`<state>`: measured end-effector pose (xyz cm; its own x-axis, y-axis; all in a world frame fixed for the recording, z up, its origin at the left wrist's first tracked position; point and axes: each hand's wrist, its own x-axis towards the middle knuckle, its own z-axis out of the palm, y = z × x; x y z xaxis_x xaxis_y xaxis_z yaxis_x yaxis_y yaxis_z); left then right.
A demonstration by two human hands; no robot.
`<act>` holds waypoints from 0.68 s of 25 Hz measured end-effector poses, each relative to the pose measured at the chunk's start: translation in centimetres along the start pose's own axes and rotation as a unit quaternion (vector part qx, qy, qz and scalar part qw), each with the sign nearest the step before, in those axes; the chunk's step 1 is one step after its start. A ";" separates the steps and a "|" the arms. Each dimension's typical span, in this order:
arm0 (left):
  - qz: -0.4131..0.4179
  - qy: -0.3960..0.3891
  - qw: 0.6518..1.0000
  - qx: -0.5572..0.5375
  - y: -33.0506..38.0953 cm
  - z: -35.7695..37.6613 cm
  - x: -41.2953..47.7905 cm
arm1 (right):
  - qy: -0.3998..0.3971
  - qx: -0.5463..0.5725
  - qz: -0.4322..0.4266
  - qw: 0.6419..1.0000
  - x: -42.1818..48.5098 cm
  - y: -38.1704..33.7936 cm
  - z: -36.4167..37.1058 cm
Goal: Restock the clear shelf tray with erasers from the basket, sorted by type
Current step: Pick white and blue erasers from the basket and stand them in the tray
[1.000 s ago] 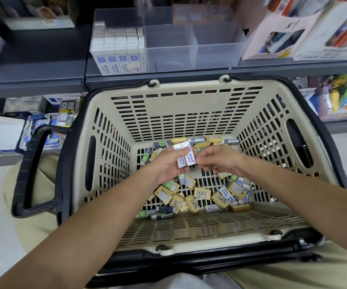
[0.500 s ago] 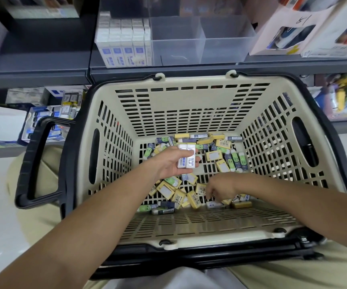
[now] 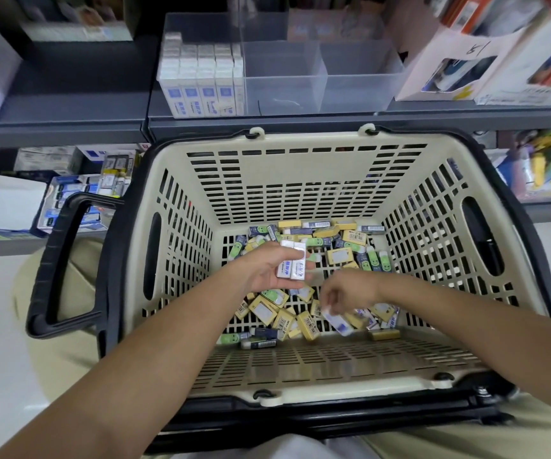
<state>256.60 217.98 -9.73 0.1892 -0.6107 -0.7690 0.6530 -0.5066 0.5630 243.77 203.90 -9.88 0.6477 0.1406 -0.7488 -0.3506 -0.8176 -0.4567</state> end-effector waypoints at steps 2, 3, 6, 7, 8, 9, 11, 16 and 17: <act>-0.005 0.001 1.000 -0.001 0.1 -0.2 -0.1 | 0.126 0.063 -0.008 0.990 -0.6 -0.2 -2.4; -0.006 0.005 1.000 -0.003 0.1 -0.2 0.0 | 0.185 0.113 -0.009 0.976 -1.1 -0.3 -3.2; -0.003 0.030 0.998 -0.047 0.1 -0.1 0.3 | 0.300 0.187 -0.019 0.935 -1.9 -0.9 -3.5; 0.005 0.037 0.997 -0.064 0.2 0.0 0.4 | 0.319 0.172 -0.025 0.932 -1.9 -1.1 -3.2; 0.016 0.046 0.996 -0.078 0.2 0.1 0.5 | 0.337 0.152 -0.037 0.928 -1.8 -1.3 -2.9; 0.029 0.057 0.994 -0.091 0.3 0.1 0.7 | 0.358 0.136 -0.050 0.923 -1.6 -1.3 -2.7; 0.042 0.071 0.990 -0.114 0.5 0.1 0.7 | 0.398 0.122 -0.079 0.906 -1.5 -1.3 -2.8; 0.029 -0.014 0.992 -0.119 0.7 0.5 -0.1 | 0.369 0.082 -0.176 0.909 -1.2 -1.9 -2.0; 0.033 -0.011 0.993 -0.117 0.6 0.5 0.0 | 0.358 0.098 -0.181 0.911 -1.1 -1.9 -1.9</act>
<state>256.60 217.36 -9.23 0.2227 -0.6514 -0.7253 0.7930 -0.3117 0.5235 245.04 204.20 -7.28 0.9954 -0.0766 -0.0584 -0.0947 -0.6656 -0.7403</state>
